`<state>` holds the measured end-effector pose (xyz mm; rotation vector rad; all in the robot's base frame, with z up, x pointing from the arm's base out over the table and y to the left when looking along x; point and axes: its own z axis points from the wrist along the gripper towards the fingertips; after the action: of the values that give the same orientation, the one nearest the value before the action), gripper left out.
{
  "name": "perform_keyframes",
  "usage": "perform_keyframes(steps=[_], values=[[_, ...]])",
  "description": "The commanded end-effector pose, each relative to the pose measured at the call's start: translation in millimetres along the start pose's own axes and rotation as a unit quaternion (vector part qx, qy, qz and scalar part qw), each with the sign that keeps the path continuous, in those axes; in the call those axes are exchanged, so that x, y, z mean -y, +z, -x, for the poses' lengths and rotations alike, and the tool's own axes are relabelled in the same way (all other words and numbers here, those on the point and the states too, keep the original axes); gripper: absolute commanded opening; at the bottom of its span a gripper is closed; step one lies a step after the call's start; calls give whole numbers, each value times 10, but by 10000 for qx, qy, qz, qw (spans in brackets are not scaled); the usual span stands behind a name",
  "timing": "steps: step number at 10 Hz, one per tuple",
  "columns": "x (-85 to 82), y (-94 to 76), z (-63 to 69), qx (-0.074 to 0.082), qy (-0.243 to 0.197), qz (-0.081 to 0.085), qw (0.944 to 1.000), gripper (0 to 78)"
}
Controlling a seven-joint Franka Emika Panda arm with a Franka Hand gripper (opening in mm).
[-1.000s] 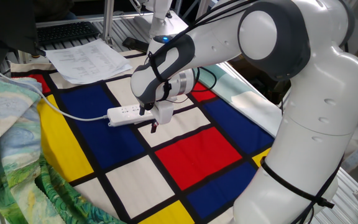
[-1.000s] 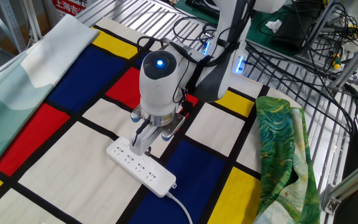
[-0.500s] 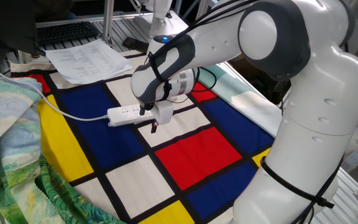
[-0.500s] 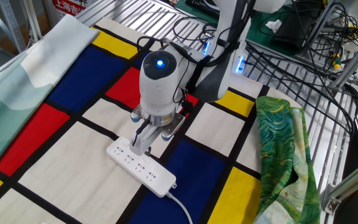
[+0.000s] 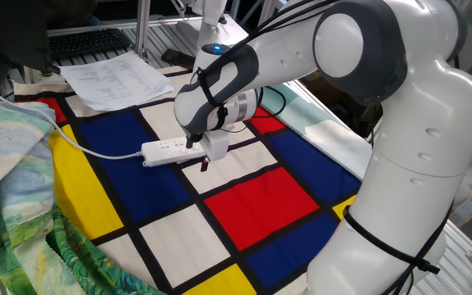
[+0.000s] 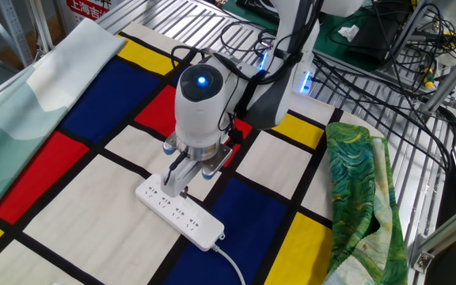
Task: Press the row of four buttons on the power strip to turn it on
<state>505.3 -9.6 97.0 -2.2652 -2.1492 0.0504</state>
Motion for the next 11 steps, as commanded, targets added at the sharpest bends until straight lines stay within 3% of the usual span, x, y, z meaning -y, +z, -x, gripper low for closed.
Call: perform_keyframes(steps=[1,6,8,11], values=[[-7,-11,9,-33,-25,-2,10000,774],[-22,-7,14,16,-11,-2,10000,774],[-22,-7,14,-90,6,-5,10000,774],[-22,-7,14,-181,538,-65,9984,774]])
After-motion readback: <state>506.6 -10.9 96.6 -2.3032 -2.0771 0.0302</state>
